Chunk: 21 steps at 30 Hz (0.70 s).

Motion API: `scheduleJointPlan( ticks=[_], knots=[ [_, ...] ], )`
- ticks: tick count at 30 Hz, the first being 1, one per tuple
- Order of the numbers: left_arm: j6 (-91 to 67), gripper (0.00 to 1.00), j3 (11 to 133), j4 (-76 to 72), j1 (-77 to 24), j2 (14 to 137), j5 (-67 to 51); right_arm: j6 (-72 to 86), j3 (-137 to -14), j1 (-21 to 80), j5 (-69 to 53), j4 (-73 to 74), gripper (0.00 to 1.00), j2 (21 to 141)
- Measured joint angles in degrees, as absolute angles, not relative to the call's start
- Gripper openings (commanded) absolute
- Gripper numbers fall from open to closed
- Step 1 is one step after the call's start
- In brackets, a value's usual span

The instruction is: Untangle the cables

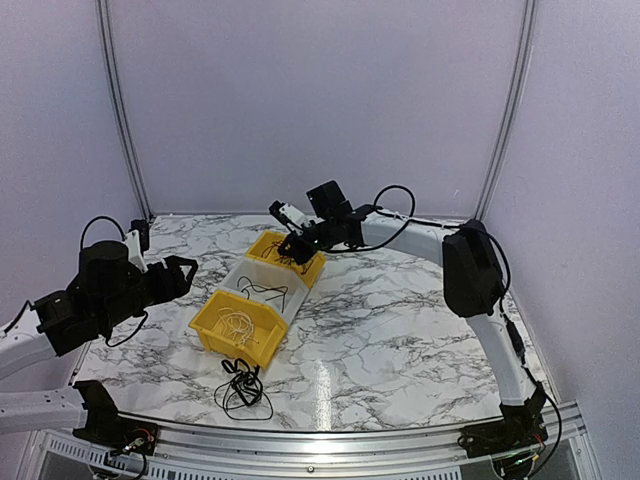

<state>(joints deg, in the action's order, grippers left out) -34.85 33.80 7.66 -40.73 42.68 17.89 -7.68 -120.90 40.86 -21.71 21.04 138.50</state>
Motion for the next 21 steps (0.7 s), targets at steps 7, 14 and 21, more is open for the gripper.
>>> scheduleJointPlan(
  ticks=[7, 14, 21],
  knots=[
    [-35.6, 0.80, 33.8, 7.7, -40.7, 43.6, 18.1, -6.1, -120.9, 40.2, -19.0, 21.0, 0.00, 141.5],
    [-35.7, 0.80, 34.2, 7.9, -40.7, 45.2, 18.1, -6.7, -121.0, 39.9, -16.5, 21.0, 0.01, 144.1],
    [-35.6, 0.81, 34.9, 8.0, -40.7, 45.8, 18.1, -7.9, -120.8, 39.9, -15.2, 21.2, 0.26, 143.0]
  ],
)
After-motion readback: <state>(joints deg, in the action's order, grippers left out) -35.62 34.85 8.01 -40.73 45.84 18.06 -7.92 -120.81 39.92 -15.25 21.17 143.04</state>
